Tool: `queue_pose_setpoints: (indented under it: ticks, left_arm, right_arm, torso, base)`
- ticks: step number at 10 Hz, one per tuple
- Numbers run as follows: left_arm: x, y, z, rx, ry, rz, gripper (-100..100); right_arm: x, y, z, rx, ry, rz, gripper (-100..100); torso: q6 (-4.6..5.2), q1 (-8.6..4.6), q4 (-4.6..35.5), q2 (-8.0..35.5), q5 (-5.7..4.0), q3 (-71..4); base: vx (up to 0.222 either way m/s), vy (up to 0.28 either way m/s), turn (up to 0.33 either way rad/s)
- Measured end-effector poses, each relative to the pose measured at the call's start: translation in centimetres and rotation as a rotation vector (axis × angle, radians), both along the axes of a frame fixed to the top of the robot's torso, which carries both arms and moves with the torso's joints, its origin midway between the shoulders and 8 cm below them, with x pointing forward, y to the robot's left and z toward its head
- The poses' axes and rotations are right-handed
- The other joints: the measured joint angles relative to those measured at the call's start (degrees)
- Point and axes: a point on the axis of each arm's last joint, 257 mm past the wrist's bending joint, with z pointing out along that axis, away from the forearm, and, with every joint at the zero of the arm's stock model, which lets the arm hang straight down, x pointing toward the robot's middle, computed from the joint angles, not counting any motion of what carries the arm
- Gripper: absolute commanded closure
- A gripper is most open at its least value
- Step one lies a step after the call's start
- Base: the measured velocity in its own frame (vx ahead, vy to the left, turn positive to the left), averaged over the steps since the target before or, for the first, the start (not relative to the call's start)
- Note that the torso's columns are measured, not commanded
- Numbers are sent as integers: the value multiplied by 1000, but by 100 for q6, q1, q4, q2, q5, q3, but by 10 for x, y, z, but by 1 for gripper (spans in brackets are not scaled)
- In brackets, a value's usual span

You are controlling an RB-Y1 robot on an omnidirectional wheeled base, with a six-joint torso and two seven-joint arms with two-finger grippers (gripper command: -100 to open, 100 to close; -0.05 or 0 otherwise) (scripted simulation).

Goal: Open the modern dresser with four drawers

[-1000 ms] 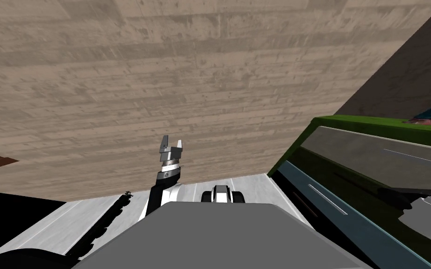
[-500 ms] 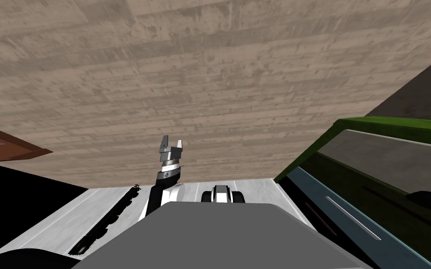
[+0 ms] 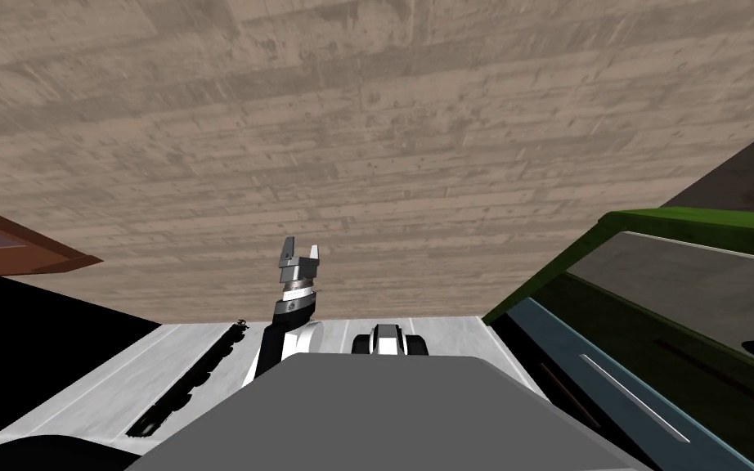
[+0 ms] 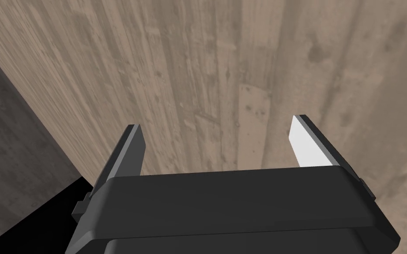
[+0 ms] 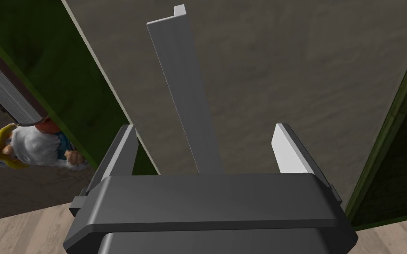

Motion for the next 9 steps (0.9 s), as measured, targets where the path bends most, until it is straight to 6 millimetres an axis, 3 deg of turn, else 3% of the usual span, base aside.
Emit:
queue_pose_setpoints:
  ticks: [1,7,9]
  left_arm:
    - [0,0,0,0,0,0,0]
    - [0,0,0,-1,0,0,0]
    - [0,0,0,0,0,0,0]
  right_arm:
    - [0,0,1,-1,0,0,100]
    - [4,-1,8,-5,1,5,100]
    - [7,-1,8,-4,3,17,100]
  torso:
    - [-2,21,-1,-2,0,-1]
    - [-3,26,0,-3,3,0]
    - [11,24,-1,-9,2,-4]
  base:
    - [1,-10,1]
    - [-3,174,-12]
    - [74,173,-140]
